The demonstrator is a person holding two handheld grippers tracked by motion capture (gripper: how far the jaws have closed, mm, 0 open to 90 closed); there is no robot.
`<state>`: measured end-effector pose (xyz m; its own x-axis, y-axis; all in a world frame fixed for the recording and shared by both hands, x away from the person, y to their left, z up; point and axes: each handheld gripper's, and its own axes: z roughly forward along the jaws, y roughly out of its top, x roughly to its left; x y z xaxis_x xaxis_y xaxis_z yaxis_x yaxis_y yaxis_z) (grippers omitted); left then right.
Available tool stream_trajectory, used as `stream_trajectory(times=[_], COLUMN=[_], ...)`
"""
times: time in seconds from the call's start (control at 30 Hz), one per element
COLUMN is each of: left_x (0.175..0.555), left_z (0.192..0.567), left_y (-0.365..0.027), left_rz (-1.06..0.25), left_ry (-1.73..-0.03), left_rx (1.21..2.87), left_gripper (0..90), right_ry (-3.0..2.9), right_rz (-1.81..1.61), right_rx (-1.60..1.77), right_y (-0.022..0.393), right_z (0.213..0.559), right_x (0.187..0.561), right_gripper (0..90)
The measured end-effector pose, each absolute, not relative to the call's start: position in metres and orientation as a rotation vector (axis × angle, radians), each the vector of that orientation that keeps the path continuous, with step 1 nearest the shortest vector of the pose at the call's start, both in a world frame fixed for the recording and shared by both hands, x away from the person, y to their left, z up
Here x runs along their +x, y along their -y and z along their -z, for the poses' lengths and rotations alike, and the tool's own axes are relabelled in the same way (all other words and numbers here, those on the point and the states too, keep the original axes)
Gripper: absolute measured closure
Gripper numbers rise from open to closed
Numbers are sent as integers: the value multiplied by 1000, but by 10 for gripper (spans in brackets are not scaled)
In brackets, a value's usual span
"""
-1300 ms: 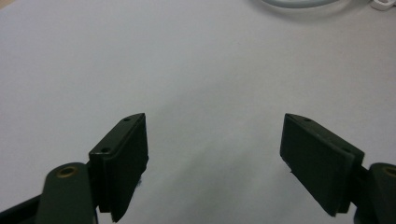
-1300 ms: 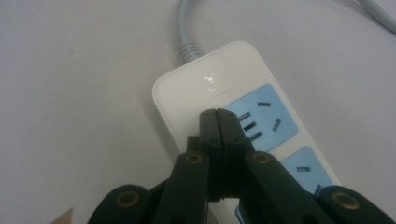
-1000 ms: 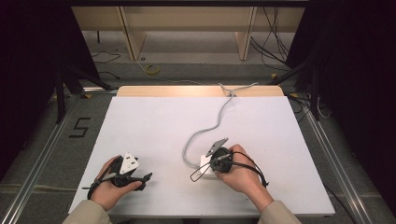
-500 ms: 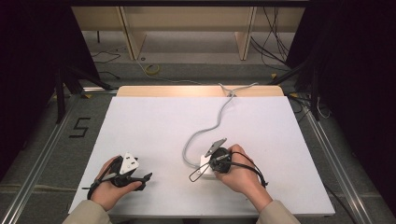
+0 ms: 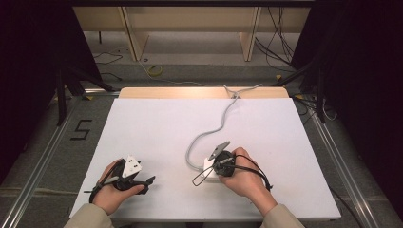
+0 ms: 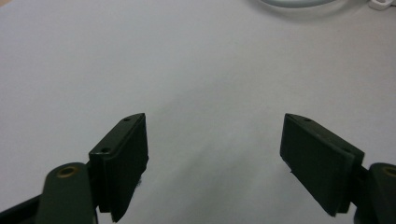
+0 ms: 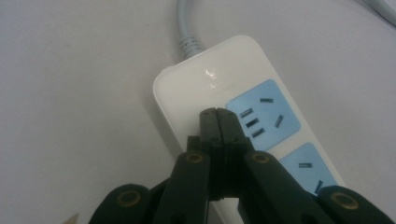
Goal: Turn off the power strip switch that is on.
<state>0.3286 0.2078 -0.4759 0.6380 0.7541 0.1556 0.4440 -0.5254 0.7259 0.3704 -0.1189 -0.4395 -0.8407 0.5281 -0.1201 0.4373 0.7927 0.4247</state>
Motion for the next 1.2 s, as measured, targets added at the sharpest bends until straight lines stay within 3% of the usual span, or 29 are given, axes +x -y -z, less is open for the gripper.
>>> stream_trajectory(times=[1.2], left_x=[329], left_z=[476], left_y=[-208], left_rz=[-606], left_ry=[-933], left_rx=[2194], left_gripper=[233], right_ry=[-2749], right_rz=[-597], right_rx=[770], right_y=[121], right_z=[440], right_x=[372], right_gripper=[900])
